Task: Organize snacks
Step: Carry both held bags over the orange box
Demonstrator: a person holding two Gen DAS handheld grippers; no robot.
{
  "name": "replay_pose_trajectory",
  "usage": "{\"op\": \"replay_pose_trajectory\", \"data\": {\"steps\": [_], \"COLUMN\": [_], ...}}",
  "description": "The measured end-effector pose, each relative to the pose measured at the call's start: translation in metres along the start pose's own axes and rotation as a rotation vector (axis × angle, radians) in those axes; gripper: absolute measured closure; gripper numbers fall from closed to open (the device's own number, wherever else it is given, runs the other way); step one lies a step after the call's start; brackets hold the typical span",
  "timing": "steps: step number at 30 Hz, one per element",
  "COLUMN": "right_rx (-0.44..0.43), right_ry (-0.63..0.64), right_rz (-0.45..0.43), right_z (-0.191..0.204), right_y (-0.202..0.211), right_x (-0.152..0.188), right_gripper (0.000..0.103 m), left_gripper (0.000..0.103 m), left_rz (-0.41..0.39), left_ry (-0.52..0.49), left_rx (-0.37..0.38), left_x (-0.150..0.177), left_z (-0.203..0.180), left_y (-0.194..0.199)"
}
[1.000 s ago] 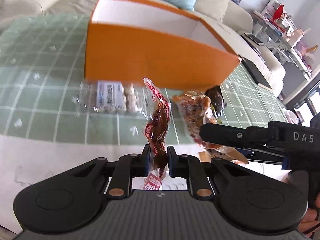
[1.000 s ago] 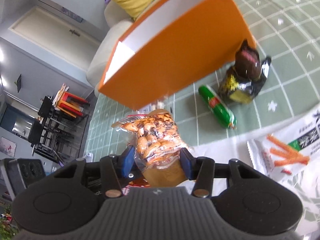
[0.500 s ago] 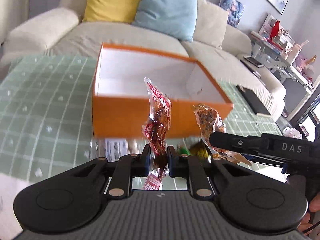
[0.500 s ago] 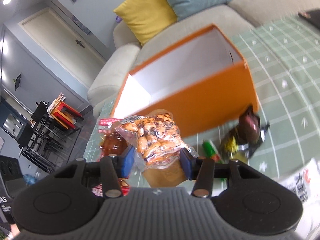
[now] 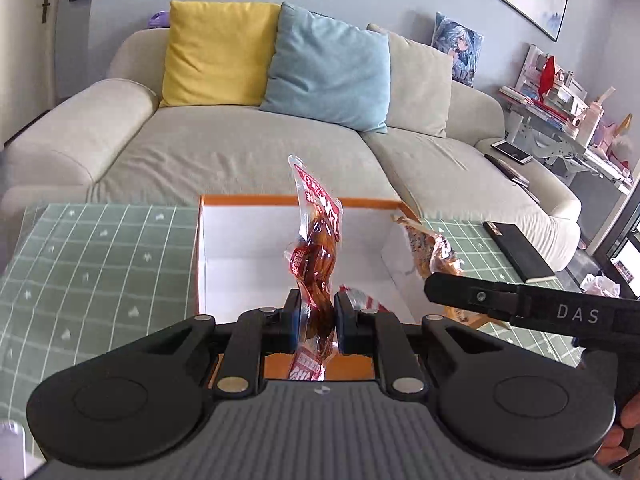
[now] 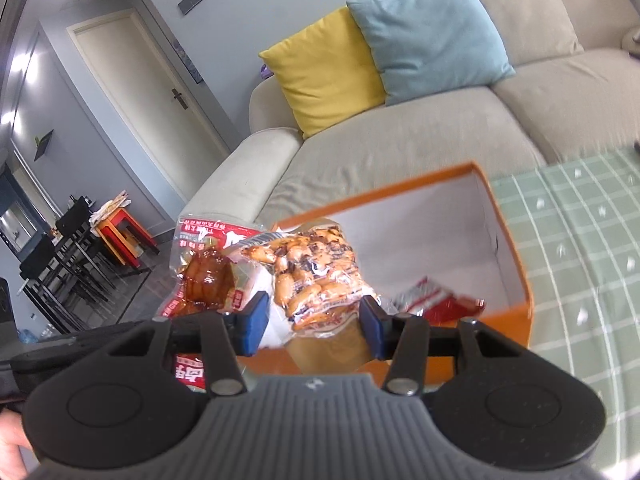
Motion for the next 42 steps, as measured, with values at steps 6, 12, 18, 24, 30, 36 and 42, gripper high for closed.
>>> {"op": "replay_pose_trajectory", "data": {"steps": [6, 12, 18, 24, 30, 36, 42], "right_rx": [0.077, 0.151, 0.222, 0.317, 0.39, 0.41, 0.401], "right_ry": [0.06, 0.102, 0.137, 0.213, 0.296, 0.32, 0.323], "right_rz": [0.028, 0.124, 0.228, 0.311, 0.347, 0.362, 0.351], "right_z": [-0.002, -0.01, -0.023, -0.03, -0.033, -0.038, -0.035], "right_y": [-0.023, -0.071, -0.115, -0.142, -0.155, -0.164, -0.162], "right_x": [-0.031, -0.046, -0.049, -0.041, -0.038, -0.036, -0.04], "right_gripper": [0.056, 0.056, 0.056, 0.056, 0.055, 0.054, 0.052], "left_gripper": [0.085, 0.085, 0.085, 0.085, 0.085, 0.084, 0.071], "left_rz": [0.042, 0.128, 0.232, 0.313, 0.363, 0.388, 0.375], "left_ry": [0.029, 0.051, 0.06, 0.031, -0.009, -0.019, -0.036], "left_rx": [-0.008, -0.031, -0.095, -0.134, -0.167, -0.211, -0.215], "left_x": [-0.022, -0.029, -0.025, -0.014, -0.009, -0.008, -0.008], "left_z": [0.011, 0.023, 0.037, 0.038, 0.035, 0.037, 0.034], "left_y": [-0.027, -0.069, -0.101, -0.123, -0.133, -0.139, -0.136]}}
Point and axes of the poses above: each gripper's, at about its wrist camera, not at the fingertips, and y roughly against the way its jaws point, z to its left, x to its underside, the point moved 6 cm from there along -y, roughly the way its jaws point, and after that the axes turned 15 degrees about z, right-handed, at the moved point
